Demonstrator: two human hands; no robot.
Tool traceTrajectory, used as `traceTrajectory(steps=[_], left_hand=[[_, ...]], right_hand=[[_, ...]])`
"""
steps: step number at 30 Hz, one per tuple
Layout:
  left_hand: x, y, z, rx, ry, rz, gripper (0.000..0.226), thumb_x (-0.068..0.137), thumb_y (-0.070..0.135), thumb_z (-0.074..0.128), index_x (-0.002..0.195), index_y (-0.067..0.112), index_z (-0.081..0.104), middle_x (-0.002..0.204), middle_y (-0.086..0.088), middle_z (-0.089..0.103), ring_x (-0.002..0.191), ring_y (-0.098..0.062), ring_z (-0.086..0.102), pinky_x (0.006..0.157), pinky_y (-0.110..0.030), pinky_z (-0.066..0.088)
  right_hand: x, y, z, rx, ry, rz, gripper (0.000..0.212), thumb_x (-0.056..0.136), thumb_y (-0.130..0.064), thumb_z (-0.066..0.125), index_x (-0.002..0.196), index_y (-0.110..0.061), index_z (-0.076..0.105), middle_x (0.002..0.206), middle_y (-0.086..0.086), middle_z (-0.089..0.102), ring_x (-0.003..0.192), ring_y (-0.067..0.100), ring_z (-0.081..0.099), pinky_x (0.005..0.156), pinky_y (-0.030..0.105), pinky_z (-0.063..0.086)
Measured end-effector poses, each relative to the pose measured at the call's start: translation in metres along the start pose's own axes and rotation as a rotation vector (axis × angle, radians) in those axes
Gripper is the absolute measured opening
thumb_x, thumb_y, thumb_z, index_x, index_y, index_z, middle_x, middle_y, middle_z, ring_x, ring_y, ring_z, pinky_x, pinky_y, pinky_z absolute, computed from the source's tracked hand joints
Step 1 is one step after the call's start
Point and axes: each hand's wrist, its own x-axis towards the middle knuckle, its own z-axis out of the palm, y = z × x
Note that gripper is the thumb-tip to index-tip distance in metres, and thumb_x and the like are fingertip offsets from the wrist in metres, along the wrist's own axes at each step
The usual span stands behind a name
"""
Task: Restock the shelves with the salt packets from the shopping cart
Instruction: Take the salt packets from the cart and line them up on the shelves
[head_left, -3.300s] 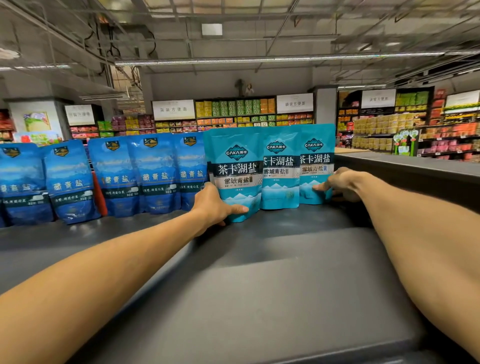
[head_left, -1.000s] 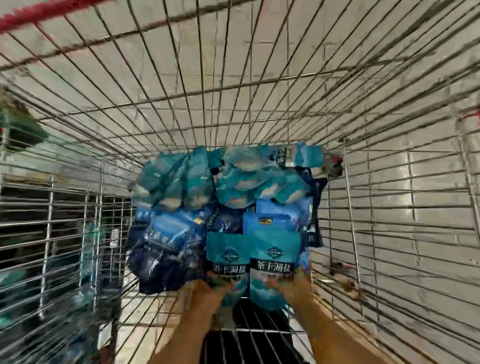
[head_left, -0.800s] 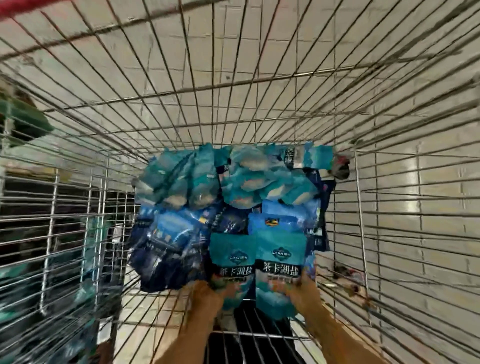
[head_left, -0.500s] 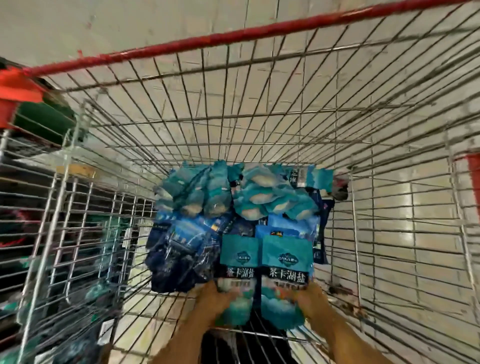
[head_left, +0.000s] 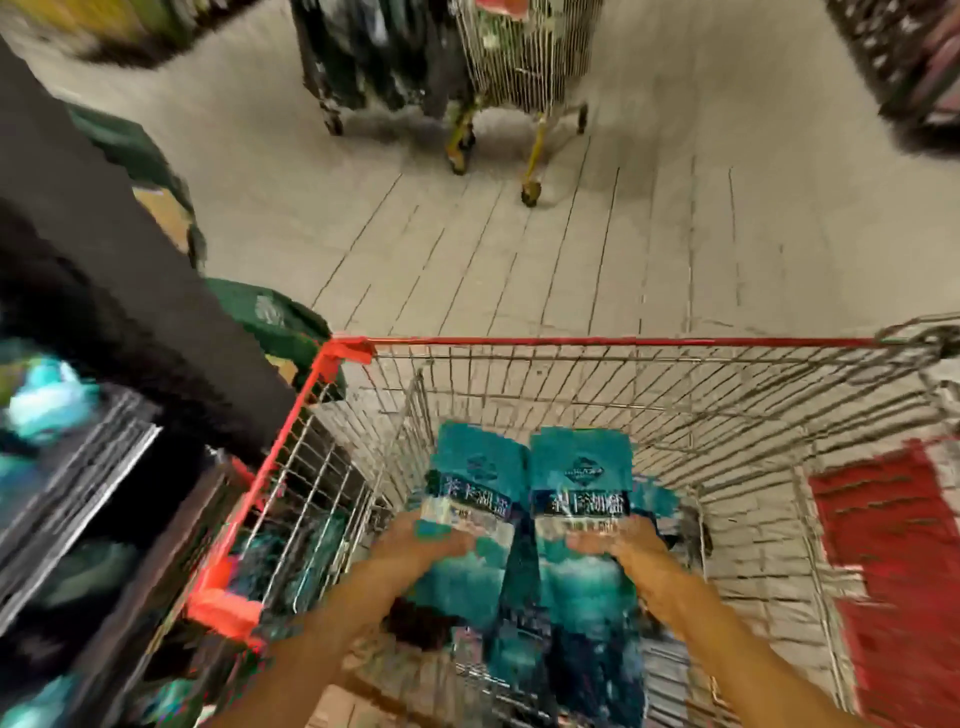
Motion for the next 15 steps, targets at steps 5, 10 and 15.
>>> traceTrajectory(steps=[5, 10, 15], left_hand=[[-0.098, 0.051, -0.071, -0.252, 0.127, 0.244, 0.087, 0.047, 0.028, 0.094, 0.125, 0.013, 0.059, 0.124, -0.019, 0.065, 0.111, -0.036, 0.065, 0.097, -0.052, 0.051], [-0.196, 0.094, -0.139, -0.381, 0.295, 0.498, 0.043, 0.060, 0.018, 0.087, 0.100, 0.012, 0.074, 0.103, -0.016, 0.075, 0.088, -0.029, 0.074, 0.073, -0.037, 0.060], [-0.300, 0.123, -0.196, -0.373, 0.511, 0.743, 0.035, 0.054, 0.023, 0.087, 0.088, 0.022, 0.079, 0.092, -0.008, 0.078, 0.081, -0.022, 0.075, 0.066, -0.031, 0.059]], right_hand=[[-0.071, -0.092, 0.060, -0.009, -0.102, -0.279, 0.062, 0.041, -0.058, 0.091, 0.073, -0.017, 0.058, 0.094, 0.008, 0.073, 0.094, 0.011, 0.069, 0.087, 0.023, 0.050], [-0.141, -0.169, 0.144, 0.013, -0.284, -0.589, 0.023, 0.059, -0.025, 0.092, 0.076, -0.029, 0.078, 0.071, 0.002, 0.076, 0.063, 0.012, 0.073, 0.053, 0.023, 0.056], [-0.220, -0.226, 0.227, 0.029, -0.505, -0.805, 0.032, 0.063, -0.030, 0.083, 0.091, -0.017, 0.079, 0.092, 0.011, 0.078, 0.078, 0.025, 0.075, 0.063, 0.032, 0.059]])
